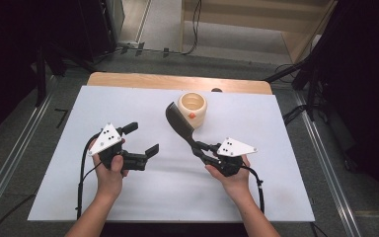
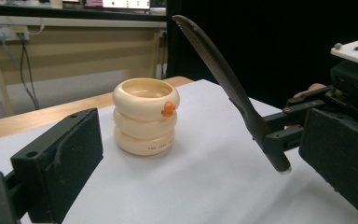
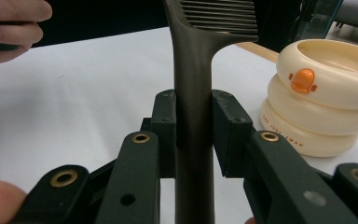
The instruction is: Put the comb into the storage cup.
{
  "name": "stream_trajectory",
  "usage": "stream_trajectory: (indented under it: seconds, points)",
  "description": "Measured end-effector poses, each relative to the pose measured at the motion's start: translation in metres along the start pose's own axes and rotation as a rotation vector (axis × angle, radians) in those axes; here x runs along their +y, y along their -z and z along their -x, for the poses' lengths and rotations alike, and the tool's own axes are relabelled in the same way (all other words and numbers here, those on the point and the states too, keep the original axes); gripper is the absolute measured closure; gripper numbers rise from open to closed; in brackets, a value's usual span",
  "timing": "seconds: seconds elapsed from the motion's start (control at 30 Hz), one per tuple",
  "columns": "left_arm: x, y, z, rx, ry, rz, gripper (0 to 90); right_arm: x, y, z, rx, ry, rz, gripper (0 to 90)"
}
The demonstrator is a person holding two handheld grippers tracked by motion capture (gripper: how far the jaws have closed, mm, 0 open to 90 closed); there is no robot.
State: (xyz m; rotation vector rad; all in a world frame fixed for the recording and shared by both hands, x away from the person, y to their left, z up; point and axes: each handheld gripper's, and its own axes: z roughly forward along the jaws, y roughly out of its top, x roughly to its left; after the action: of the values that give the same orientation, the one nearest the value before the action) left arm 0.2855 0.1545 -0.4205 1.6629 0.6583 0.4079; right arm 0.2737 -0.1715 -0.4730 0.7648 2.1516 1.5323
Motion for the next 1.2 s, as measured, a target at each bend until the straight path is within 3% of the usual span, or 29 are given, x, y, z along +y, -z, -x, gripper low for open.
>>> stream_trajectory:
  seconds: [0.17,0.3,0.47,0.67,0.83,1.03,1.2]
  points:
    - [0.0,-0.008,0.003,0.019,0.034,0.003,2.9,0.0,-0.002,-0.003,-0.006,0.006,-0.002,70.6]
    - [0.001,-0.012,0.003,0.009,0.064,0.003,4.9,0.0,-0.005,-0.008,-0.019,0.017,0.005,70.6]
    - [0.006,-0.016,0.007,0.046,0.065,0.003,12.0,0.0,-0.007,-0.011,-0.03,0.012,0.016,70.6]
    - [0.009,-0.023,0.011,0.046,0.074,-0.016,15.1,0.0,-0.01,-0.016,-0.025,0.013,0.026,70.6]
    - [0.01,-0.031,0.016,0.074,0.09,-0.023,25.8,0.001,-0.012,-0.02,-0.023,0.023,0.027,70.6]
    - [0.011,-0.039,0.022,0.067,0.094,-0.029,34.3,0.002,-0.015,-0.023,-0.021,0.033,0.03,70.6]
    - [0.011,-0.043,0.024,0.07,0.129,-0.033,41.8,0.003,-0.017,-0.028,-0.02,0.041,0.034,70.6]
